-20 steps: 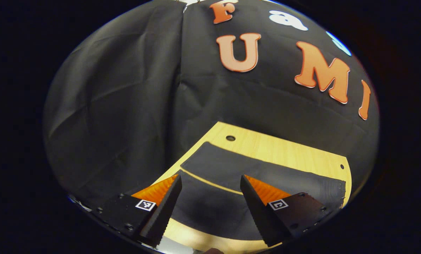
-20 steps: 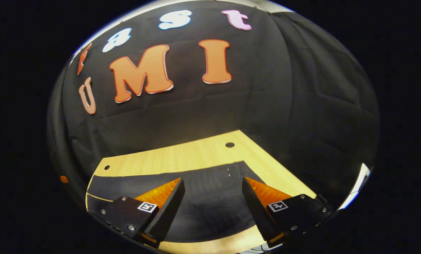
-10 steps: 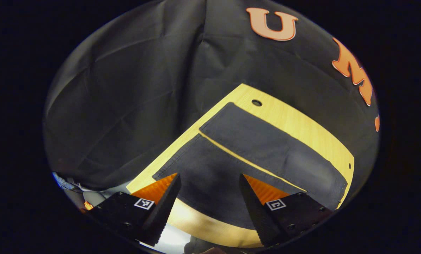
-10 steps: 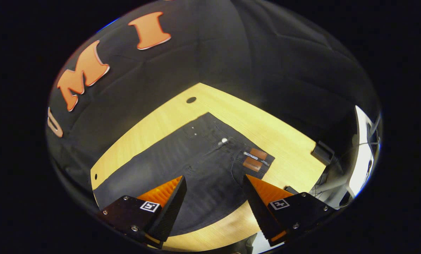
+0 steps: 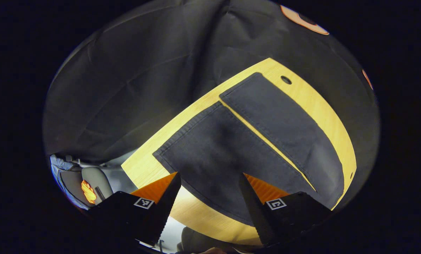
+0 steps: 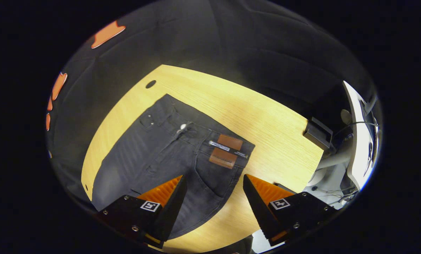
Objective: Grasp the waist and the cuffs of the jeans and fold them to make the two legs overlap; first hold the waist and fold one-third of the jeans toward the cuffs, then hold the cuffs and fold the remaining one-third in the same direction to finish folding.
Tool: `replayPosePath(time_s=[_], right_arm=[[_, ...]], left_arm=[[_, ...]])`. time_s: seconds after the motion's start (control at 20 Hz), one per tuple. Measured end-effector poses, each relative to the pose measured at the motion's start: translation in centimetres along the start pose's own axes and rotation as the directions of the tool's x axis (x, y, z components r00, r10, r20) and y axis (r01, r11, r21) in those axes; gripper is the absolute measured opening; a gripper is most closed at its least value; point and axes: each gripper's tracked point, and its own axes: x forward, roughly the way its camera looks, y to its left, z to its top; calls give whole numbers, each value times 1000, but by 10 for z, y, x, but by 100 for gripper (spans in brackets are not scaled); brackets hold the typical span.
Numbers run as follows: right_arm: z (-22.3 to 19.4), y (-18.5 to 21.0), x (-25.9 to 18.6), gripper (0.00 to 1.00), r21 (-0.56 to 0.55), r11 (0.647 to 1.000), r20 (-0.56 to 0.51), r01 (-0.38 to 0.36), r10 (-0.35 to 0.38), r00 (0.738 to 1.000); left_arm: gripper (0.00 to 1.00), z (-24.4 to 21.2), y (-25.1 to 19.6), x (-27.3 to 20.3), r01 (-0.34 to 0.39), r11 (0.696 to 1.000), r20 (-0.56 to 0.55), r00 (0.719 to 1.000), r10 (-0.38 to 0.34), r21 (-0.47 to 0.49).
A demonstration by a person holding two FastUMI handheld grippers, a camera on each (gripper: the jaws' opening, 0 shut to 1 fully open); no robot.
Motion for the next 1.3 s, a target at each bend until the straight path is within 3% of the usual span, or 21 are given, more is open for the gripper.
replayPosePath(time_s=[0.2,0.7,1.0,1.15,1.25,1.3], right_arm=[[1,-3,17,97,44,999,-55,16,-14,998],[3,-12,44,95,-1,992,-133,130,-129,983],[2,-12,51,90,-25,986,-149,163,-165,975],[1,-12,54,91,-29,987,-157,156,-159,975],[2,-17,52,82,-8,987,-168,159,-158,973],[2,-17,52,72,1,988,-172,154,-152,973]], left_arm=[[99,0,12,20,-32,999,-61,998,31,-26],[98,1,71,64,-178,980,-163,973,163,-84],[95,9,65,77,-151,984,-185,974,131,-99],[94,10,58,76,-101,977,-187,980,66,-186],[94,13,63,73,-95,981,-184,981,64,-167],[94,14,63,75,-97,982,-184,981,67,-162]])
